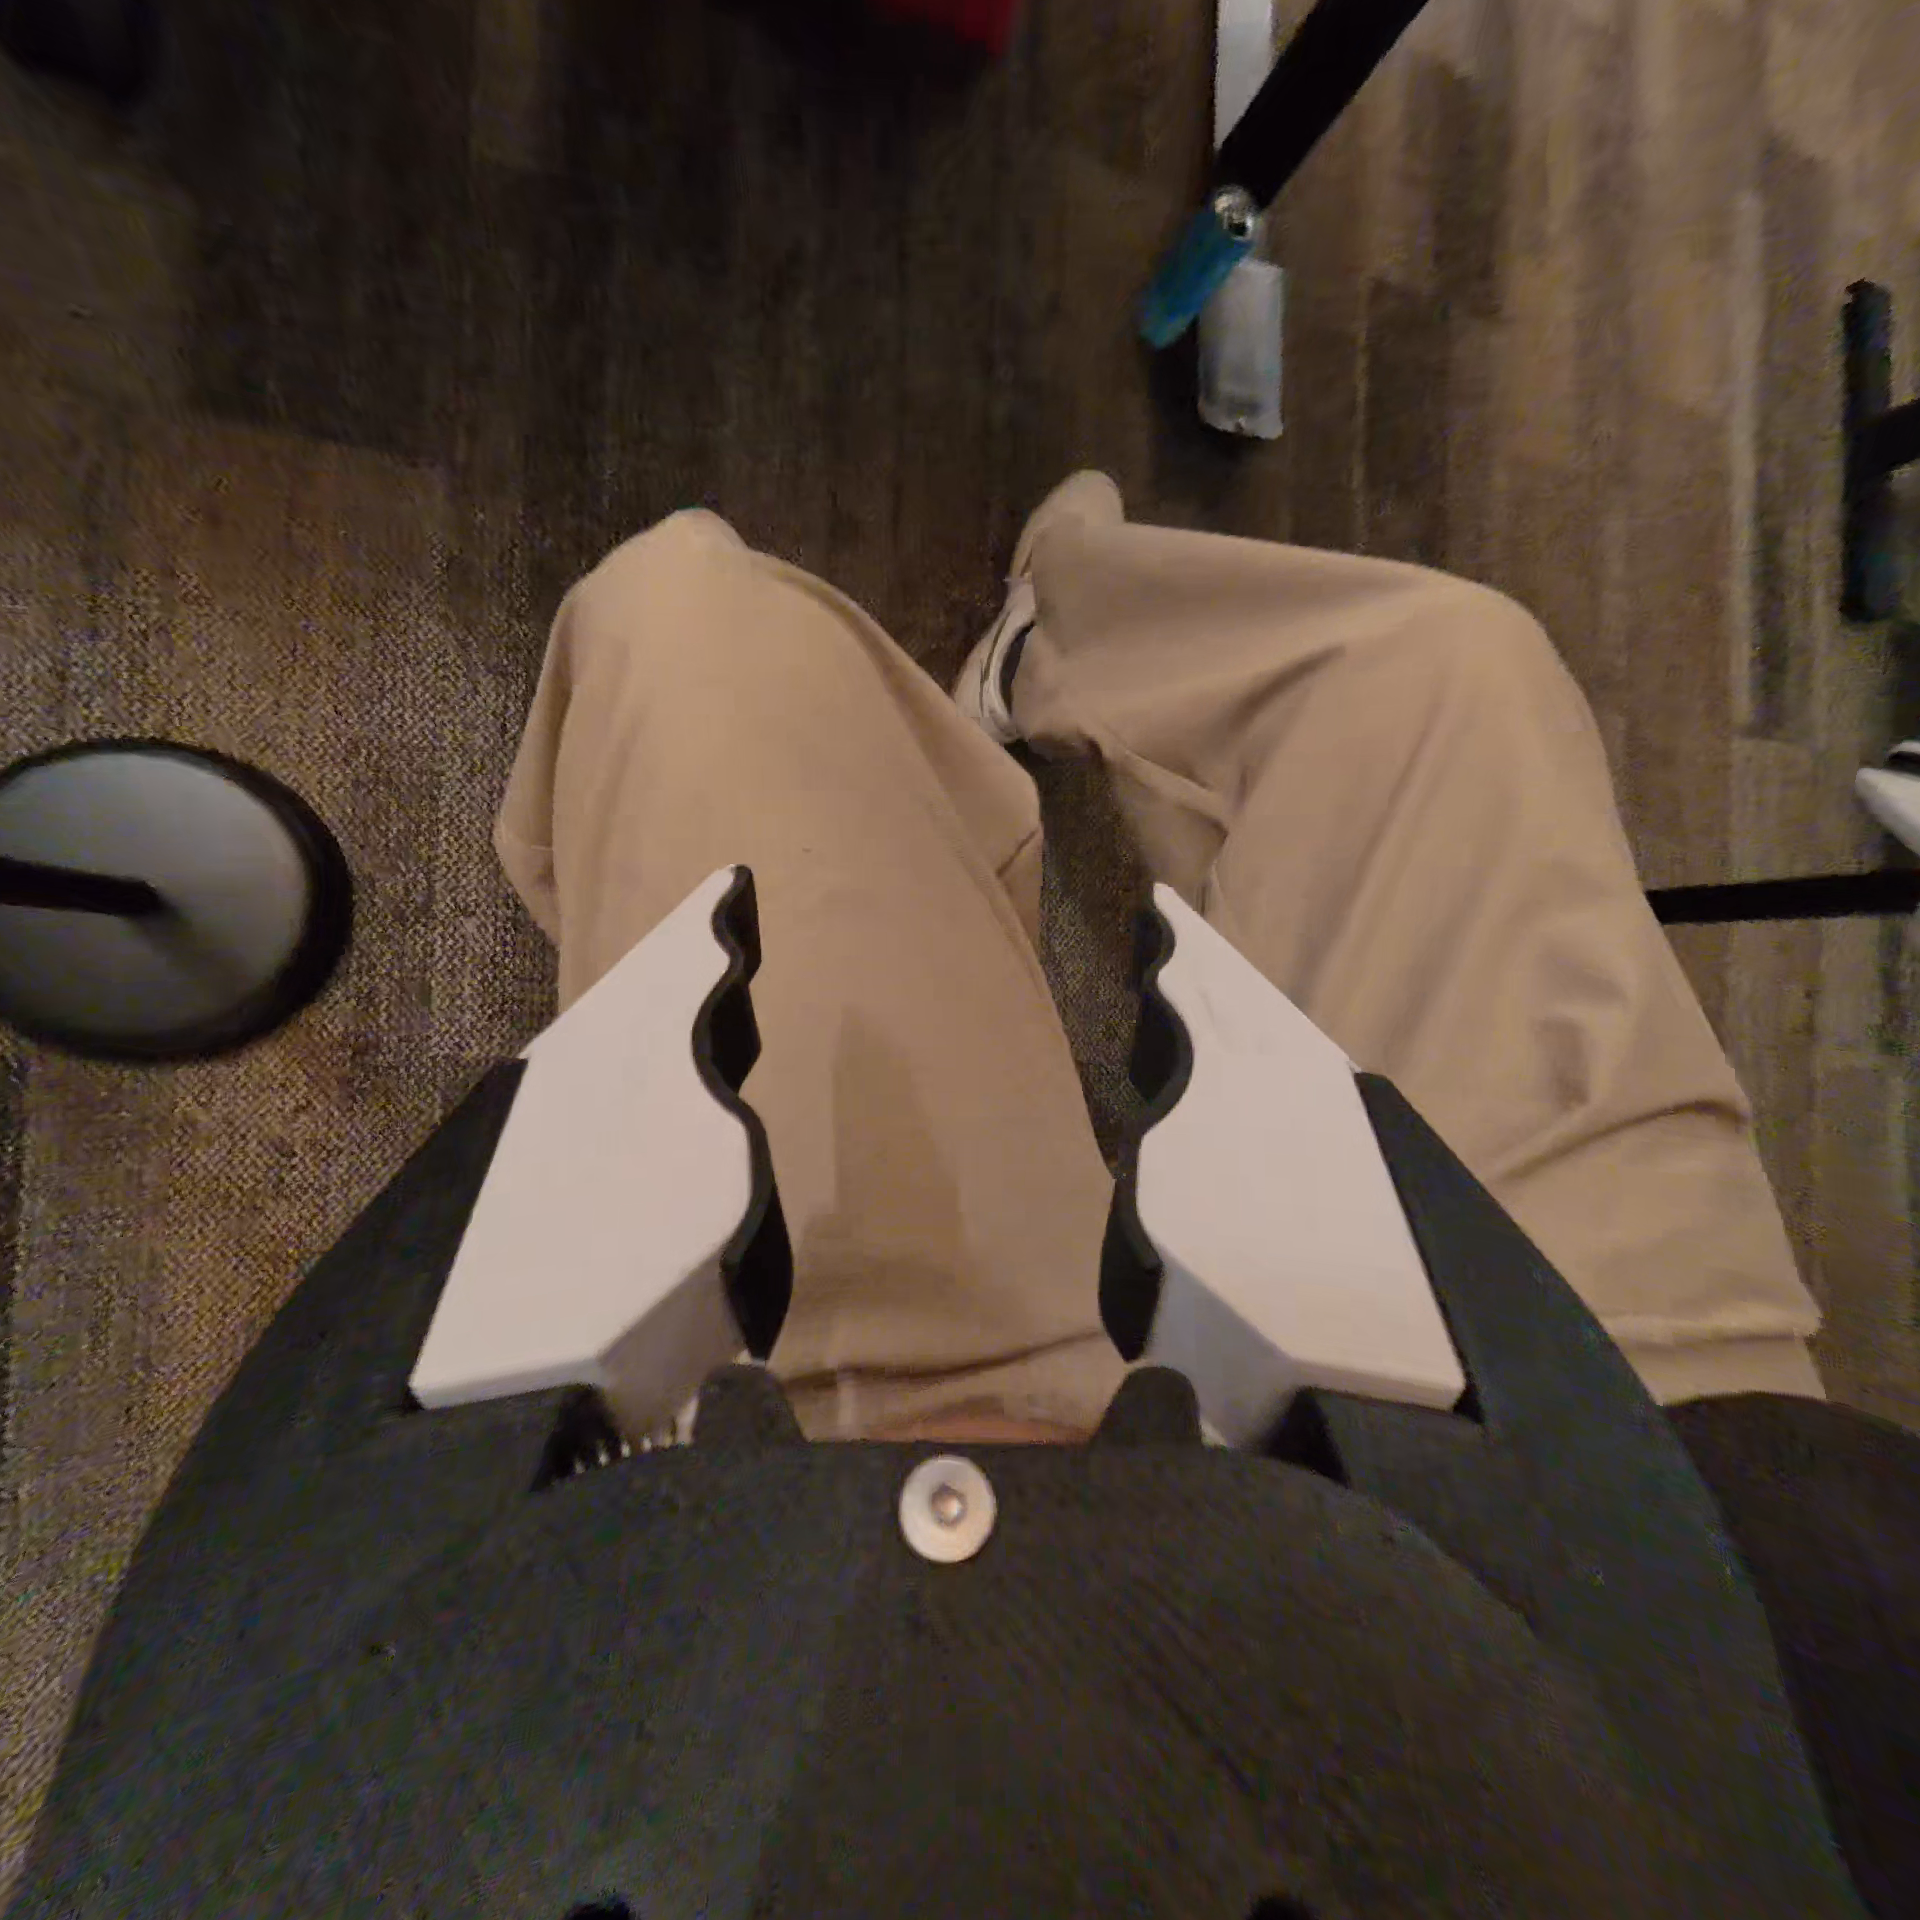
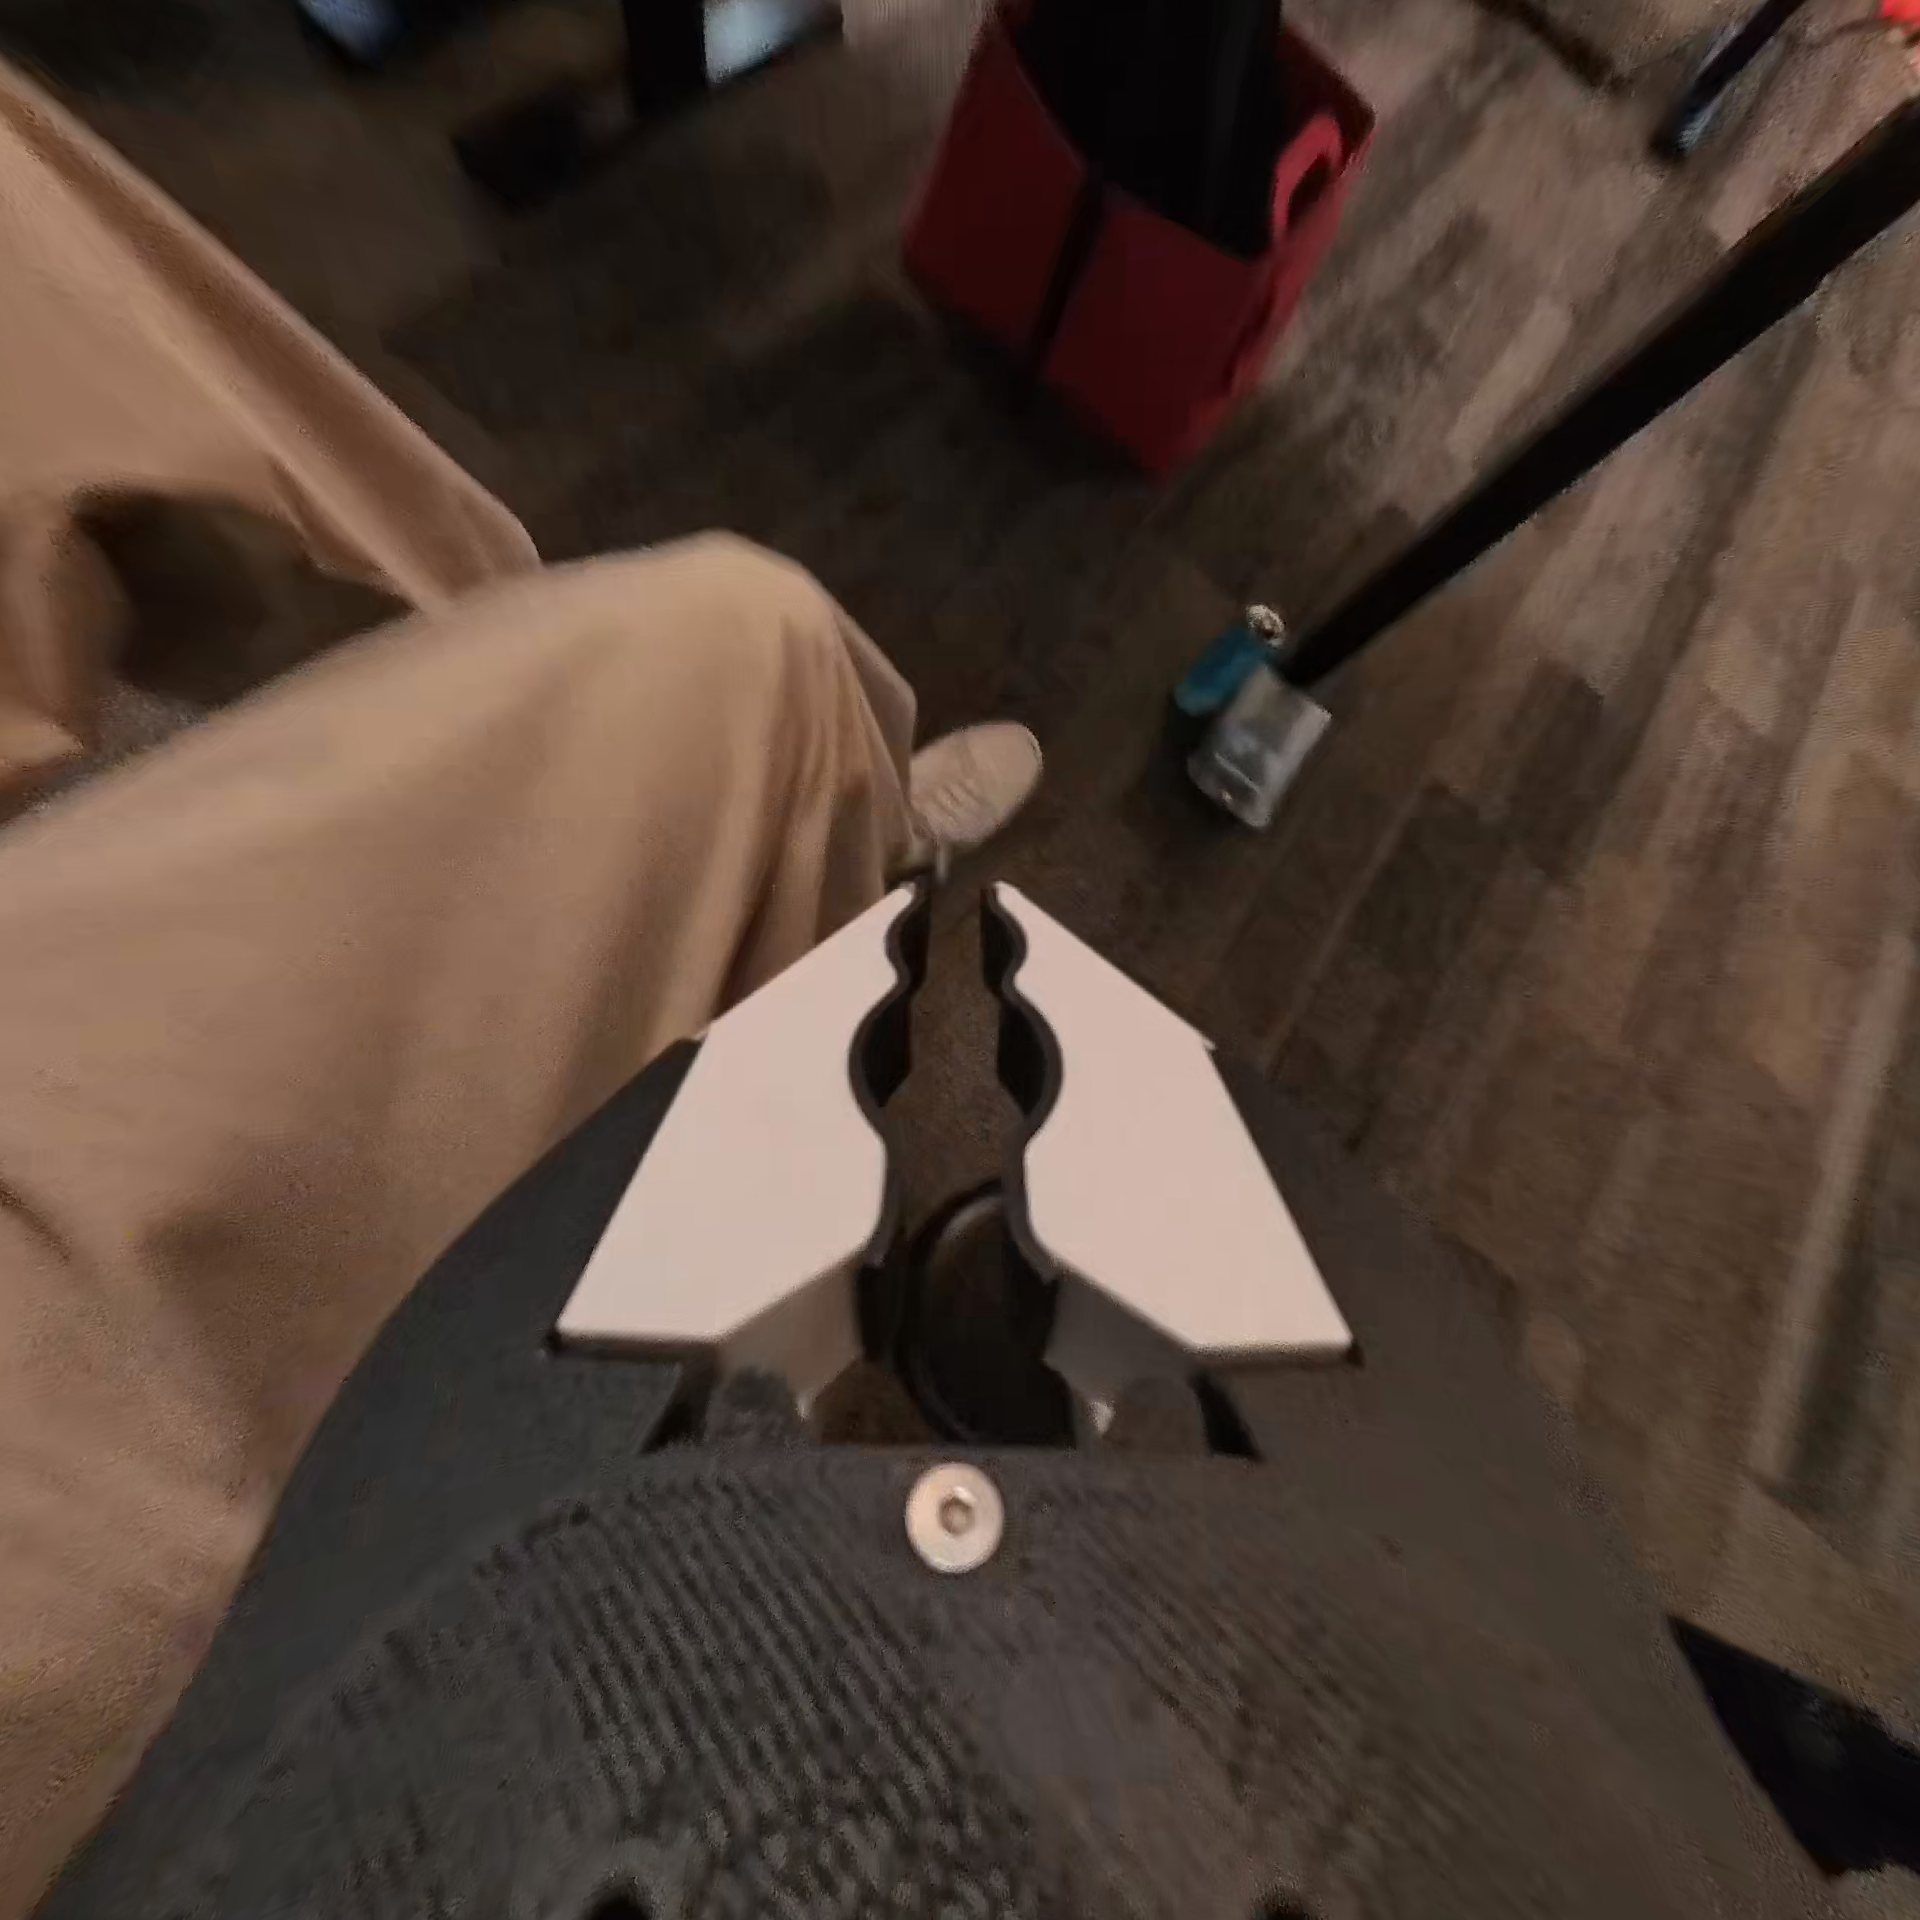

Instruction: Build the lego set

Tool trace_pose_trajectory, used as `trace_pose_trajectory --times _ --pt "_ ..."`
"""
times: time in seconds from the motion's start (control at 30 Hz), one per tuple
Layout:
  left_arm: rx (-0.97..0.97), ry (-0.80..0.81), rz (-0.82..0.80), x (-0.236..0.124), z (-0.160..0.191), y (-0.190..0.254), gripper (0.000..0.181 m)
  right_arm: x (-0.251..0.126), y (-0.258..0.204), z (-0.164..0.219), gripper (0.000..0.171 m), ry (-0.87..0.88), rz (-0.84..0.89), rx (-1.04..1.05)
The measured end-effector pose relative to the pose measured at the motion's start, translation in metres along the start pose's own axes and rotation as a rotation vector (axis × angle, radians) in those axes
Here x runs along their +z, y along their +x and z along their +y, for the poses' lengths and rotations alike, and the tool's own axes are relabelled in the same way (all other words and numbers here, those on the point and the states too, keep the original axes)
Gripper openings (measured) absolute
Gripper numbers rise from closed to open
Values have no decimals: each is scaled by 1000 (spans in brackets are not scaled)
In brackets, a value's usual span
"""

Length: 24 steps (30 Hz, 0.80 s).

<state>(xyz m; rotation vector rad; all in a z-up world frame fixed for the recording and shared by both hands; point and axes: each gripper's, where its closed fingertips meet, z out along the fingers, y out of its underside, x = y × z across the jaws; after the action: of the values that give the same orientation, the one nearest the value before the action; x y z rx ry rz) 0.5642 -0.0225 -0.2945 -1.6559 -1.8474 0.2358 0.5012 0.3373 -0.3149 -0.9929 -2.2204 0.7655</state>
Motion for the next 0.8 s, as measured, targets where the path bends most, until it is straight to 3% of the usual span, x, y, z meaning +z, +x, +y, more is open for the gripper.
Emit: trace_pose_trajectory --times 0.03,0.13,0.2,0.37,0.5,0.57,0.7,0.8 --pt "-3 4 -10 6 -6 -3 70 7 5 3 8 -19 9 -39" --pt "39 2 -73 27 -31 -10 72 23 22 -16 6 -4 23 -80" --pt "71 -2 -74 38 -56 1 73 28 37 -47 0 43 26 -74" --pt "290 212 92 44 -162 77 72 13 82 -179 0 321 78 -4" --pt "458 334 74 65 -231 103 67 1 70 -260 0 584 -111 187" --pt "474 365 111 72 -261 115 68 9 60 -281 0 642 -179 132" --pt "517 361 61 88 -278 97 64 46 74 -298 1 610 -181 195" --pt "423 332 124 89 -280 92 64 67 61 -275 27 478 -305 275"
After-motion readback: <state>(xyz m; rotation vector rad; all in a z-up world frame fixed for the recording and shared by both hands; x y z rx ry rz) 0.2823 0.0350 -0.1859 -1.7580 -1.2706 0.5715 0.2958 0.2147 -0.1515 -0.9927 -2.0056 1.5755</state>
